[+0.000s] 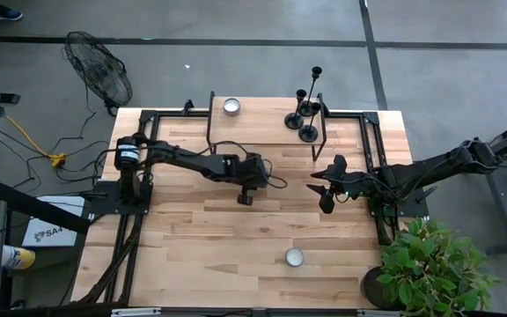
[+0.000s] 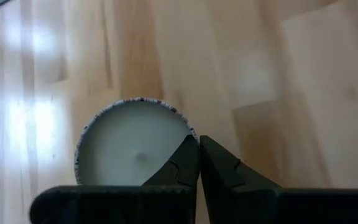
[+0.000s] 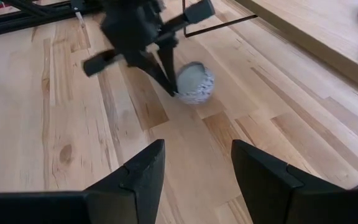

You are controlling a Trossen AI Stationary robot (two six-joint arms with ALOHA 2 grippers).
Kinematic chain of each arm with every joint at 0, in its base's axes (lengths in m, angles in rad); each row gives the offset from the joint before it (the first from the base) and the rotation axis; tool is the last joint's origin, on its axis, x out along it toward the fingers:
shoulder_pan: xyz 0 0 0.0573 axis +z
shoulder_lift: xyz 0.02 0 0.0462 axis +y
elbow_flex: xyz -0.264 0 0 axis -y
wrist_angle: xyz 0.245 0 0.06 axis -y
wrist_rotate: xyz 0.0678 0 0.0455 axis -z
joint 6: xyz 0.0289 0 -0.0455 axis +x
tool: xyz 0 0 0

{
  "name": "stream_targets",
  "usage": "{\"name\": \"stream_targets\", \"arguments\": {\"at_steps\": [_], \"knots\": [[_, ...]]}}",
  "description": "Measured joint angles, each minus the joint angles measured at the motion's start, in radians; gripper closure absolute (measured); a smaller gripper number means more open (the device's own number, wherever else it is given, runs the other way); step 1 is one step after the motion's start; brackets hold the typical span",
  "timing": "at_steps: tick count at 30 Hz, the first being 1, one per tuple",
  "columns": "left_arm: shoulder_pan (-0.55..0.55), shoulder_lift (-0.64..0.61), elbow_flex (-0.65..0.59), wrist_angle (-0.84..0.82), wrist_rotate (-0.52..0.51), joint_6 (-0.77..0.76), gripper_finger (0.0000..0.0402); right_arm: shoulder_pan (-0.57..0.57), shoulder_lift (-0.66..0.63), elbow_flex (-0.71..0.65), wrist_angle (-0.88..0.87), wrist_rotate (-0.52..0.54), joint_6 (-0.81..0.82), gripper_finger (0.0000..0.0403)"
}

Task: Pick & Place candle stick holders
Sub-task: Put the red scented candle on the shelf

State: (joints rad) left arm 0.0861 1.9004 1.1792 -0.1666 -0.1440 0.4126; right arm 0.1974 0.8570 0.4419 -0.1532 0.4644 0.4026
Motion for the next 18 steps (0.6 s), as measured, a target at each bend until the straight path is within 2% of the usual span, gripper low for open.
{"name": "stream_targets", "arguments": {"at_steps": [3, 10, 18], "knots": [[-0.021, -0.003, 0.077, -0.141, 0.029, -0.001, 0.0399, 0.0, 0.0, 0.0, 0.0, -0.001, -0.002, 0.0222], [-0.028, -0.003, 0.281, -0.493, 0.234, -0.004, 0.04, 0.0, 0.0, 0.0, 0.0, -0.003, -0.011, 0.0222], [-0.028, -0.003, 0.462, -0.694, 0.267, 0.001, 0.04, 0.0, 0.0, 0.0, 0.0, -0.008, -0.029, 0.0222]]}}
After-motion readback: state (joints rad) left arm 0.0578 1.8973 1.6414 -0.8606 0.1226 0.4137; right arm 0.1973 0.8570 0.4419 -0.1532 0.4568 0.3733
